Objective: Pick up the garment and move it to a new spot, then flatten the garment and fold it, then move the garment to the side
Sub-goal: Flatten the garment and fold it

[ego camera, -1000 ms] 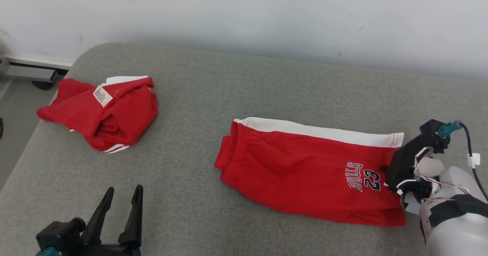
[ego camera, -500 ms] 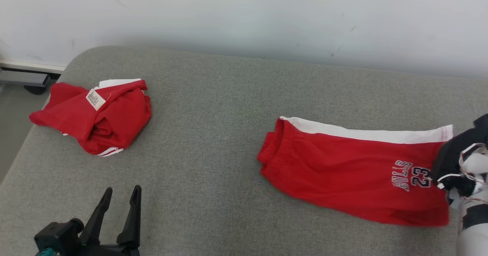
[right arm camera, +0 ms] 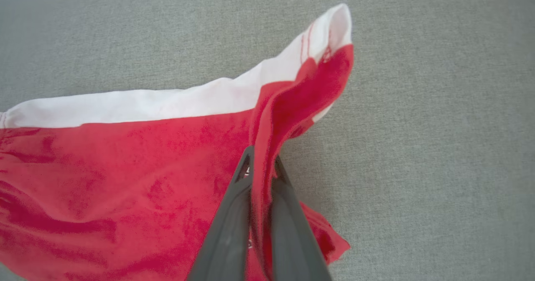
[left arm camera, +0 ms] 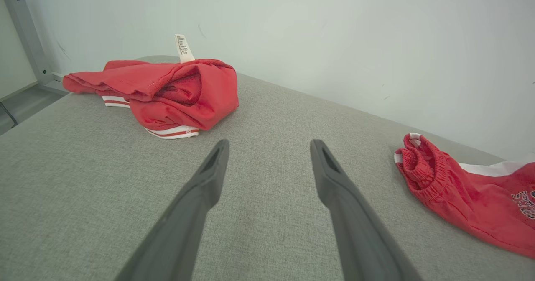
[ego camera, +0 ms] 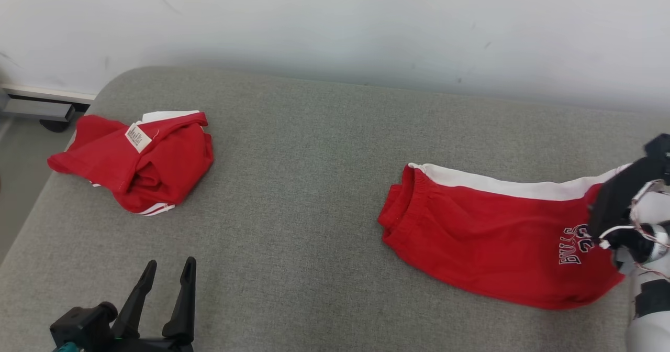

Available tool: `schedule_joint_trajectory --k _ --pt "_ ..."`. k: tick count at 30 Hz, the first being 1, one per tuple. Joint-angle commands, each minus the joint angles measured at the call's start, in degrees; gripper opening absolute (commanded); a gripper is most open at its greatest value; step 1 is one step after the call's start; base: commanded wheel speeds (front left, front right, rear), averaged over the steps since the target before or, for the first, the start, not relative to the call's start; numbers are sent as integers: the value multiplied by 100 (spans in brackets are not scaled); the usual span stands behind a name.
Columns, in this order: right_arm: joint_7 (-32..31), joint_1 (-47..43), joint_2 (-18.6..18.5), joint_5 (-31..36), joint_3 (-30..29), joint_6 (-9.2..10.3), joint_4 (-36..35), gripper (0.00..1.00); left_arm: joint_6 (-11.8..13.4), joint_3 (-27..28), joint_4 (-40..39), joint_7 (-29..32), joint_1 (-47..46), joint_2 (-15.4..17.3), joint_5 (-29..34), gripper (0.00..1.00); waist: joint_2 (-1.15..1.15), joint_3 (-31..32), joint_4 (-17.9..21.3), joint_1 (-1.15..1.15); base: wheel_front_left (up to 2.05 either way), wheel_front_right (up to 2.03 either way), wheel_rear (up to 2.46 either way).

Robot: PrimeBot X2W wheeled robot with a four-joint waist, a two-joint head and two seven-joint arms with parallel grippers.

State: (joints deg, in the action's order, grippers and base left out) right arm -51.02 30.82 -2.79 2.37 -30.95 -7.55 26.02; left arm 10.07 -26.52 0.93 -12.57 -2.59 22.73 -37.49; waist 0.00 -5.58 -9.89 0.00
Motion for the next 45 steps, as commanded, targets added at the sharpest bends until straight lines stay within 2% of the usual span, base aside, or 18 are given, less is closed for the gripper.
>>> schedule_joint_trajectory --k 1,8,16,41,42,44,45 --pt "-32 -68 -23 -187 163 12 -36 0 -10 4 20 -19 -38 11 -39 100 0 15 -13 0 0 0 0" --pt "-104 -162 -23 -1058 1181 12 -85 0 -22 -12 48 -48 -67 -19 -55 100 0 47 -85 0 0 0 0" --pt "98 78 -21 -1868 2120 12 200 0 -48 -50 100 -64 -55 -38 -85 100 0 107 -174 0 0 0 0" --pt "1886 1506 -21 -3155 3665 12 3255 0 -86 -232 178 3 -42 -43 -122 100 0 266 -664 0 0 0 0" --pt "1944 1554 -21 -3224 3736 12 3359 11 -88 -239 178 3 -49 -46 -121 100 0 264 -677 0 0 0 0" --pt "2060 1649 -21 -3338 3857 12 3571 100 -87 -249 182 2 -61 -50 -126 100 0 259 -701 0 0 0 0" --pt "2110 1701 -21 -3423 3921 12 3648 100 -89 -250 184 1 -65 -50 -130 100 0 254 -709 0 0 0 0"
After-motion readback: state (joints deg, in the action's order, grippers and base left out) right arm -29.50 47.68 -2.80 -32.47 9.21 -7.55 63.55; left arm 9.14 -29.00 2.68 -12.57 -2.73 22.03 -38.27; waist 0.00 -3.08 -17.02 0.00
